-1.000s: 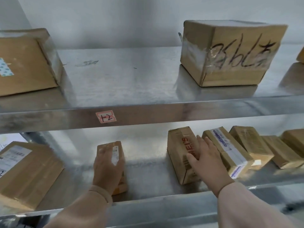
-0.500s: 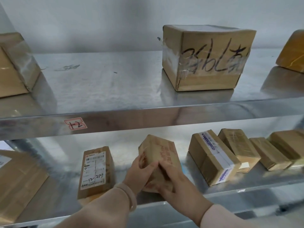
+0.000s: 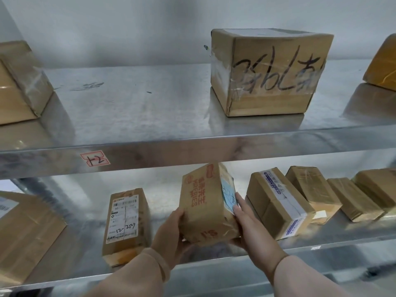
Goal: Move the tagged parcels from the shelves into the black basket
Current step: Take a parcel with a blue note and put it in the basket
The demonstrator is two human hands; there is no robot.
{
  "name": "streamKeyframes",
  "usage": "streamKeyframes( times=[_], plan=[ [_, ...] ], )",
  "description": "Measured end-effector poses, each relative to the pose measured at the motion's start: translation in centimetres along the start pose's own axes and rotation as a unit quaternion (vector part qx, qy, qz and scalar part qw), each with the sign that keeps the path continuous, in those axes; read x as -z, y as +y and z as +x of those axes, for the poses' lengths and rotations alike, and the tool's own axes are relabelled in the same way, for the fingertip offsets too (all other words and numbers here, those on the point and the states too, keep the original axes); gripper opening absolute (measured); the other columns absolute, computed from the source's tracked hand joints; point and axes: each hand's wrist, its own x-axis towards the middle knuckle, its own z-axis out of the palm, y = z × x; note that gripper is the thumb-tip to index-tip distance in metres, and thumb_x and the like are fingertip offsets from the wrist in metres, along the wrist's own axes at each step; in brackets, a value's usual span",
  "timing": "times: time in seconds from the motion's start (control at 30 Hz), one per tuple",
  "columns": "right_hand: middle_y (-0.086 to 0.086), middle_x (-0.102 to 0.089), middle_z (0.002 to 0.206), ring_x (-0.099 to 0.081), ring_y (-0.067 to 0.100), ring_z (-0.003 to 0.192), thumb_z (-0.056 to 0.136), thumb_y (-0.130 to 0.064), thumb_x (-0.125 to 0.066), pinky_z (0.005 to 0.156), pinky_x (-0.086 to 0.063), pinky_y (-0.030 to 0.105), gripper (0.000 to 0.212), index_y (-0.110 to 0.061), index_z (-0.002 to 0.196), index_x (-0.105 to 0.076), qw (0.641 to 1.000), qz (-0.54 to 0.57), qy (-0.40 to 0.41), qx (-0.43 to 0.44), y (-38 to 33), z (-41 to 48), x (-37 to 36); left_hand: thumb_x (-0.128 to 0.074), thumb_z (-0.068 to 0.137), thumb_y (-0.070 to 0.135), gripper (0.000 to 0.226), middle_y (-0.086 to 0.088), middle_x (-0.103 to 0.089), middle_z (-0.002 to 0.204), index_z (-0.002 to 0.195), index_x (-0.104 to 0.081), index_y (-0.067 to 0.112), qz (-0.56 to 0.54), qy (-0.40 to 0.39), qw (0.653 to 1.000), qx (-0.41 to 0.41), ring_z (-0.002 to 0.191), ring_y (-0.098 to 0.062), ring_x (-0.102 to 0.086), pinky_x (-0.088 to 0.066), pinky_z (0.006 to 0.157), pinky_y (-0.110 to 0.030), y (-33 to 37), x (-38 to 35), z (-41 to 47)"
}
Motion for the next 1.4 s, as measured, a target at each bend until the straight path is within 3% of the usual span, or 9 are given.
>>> streamKeyframes(
  times=[0.17,0.27,0.4,0.5,0.73,0.97,1.1,1.27,1.4],
  plan=[
    [-0.014,-0.056,0.127,-0.064,0.013,0.108,0.093,-0.041,-0.055,0.084,-0.058,0.035,0.048,-0.062,0.129,-0.030,0.994,-0.095,0.015,0.061,0.3,0.0,-0.5,-0.046,0.101,0.032,0.043,0.003,-0.058,0.128,0.143,-0.040,0.030,0.201,0.004,0.975,-0.097,0.118,-0.020,-0.057,-0.051,0.101,-0.044,0.6,-0.3,-0.4],
    [-0.015,-0.051,0.128,-0.060,0.012,0.111,0.091,-0.040,-0.056,0.084,-0.058,0.032,0.051,-0.060,0.130,-0.030,0.989,-0.118,0.016,0.087,0.4,-0.1,-1.5,-0.052,0.088,0.045,0.049,0.000,-0.066,0.120,0.134,-0.046,0.031,0.173,-0.059,0.977,-0.112,0.105,-0.019,-0.068,-0.059,0.081,-0.032,1.2,-0.8,-1.6],
    [-0.020,-0.046,0.129,-0.053,0.007,0.118,0.090,-0.041,-0.057,0.087,-0.056,0.028,0.052,-0.066,0.126,-0.029,0.976,-0.164,0.016,0.140,0.5,-0.1,-2.8,-0.071,0.082,0.027,0.047,-0.002,-0.068,0.115,0.122,-0.048,0.034,0.148,-0.116,0.974,-0.125,0.103,-0.016,-0.070,-0.058,0.075,-0.028,2.4,-0.7,-3.2],
    [-0.024,-0.042,0.129,-0.047,0.003,0.121,0.086,-0.050,-0.056,0.088,-0.055,0.025,0.057,-0.061,0.134,-0.027,0.959,-0.220,0.002,0.178,0.6,-0.3,-4.0,-0.068,0.087,0.009,0.048,-0.001,-0.069,0.112,0.121,-0.049,0.036,0.143,-0.080,0.976,-0.140,0.103,-0.017,-0.070,-0.058,0.076,-0.027,2.8,0.6,-4.3],
    [-0.030,-0.038,0.129,-0.035,-0.015,0.118,0.080,-0.054,-0.053,0.079,-0.045,0.006,0.064,-0.050,0.139,-0.028,0.931,-0.265,-0.057,0.245,0.2,-2.4,-8.8,-0.068,0.072,0.020,0.052,0.010,-0.074,0.100,0.118,-0.054,0.039,0.068,-0.003,0.980,-0.189,0.096,-0.014,-0.072,-0.058,0.068,-0.025,3.2,4.7,-8.9],
    [-0.028,-0.037,0.129,-0.037,-0.007,0.122,0.077,-0.063,-0.050,0.080,-0.050,0.014,0.066,-0.057,0.138,-0.024,0.901,-0.311,-0.099,0.284,1.7,-6.3,-16.0,-0.055,0.091,-0.002,0.047,0.002,-0.075,0.104,0.119,-0.057,0.037,0.058,0.062,0.975,-0.206,0.098,-0.022,-0.072,-0.058,0.068,-0.026,3.1,12.4,-14.2],
    [-0.027,-0.033,0.137,-0.035,0.001,0.130,0.082,-0.070,-0.048,0.090,-0.050,0.021,0.065,-0.056,0.140,-0.023,0.884,-0.325,-0.150,0.300,3.6,-9.4,-21.7,-0.054,0.092,0.002,0.049,-0.003,-0.075,0.106,0.130,-0.053,0.033,0.031,0.103,0.978,-0.180,0.093,-0.023,-0.073,-0.058,0.065,-0.028,2.4,18.9,-18.8],
    [-0.024,-0.024,0.146,-0.024,-0.003,0.135,0.076,-0.081,-0.041,0.092,-0.039,0.005,0.070,-0.062,0.139,-0.016,0.863,-0.354,-0.223,0.282,6.9,-14.0,-31.2,-0.055,0.093,0.000,0.044,-0.004,-0.077,0.099,0.120,-0.057,0.034,-0.021,0.160,0.976,-0.147,0.079,-0.019,-0.074,-0.055,0.055,-0.024,1.8,28.4,-26.2],
    [-0.024,-0.012,0.153,-0.011,-0.004,0.141,0.073,-0.084,-0.039,0.114,-0.029,0.033,0.076,-0.063,0.140,-0.009,0.826,-0.403,-0.279,0.279,10.4,-16.0,-39.0,-0.057,0.092,0.001,0.041,-0.004,-0.077,0.092,0.118,-0.057,0.033,-0.056,0.219,0.966,-0.123,0.067,-0.016,-0.074,-0.053,0.048,-0.023,1.2,36.0,-31.5]
  ],
)
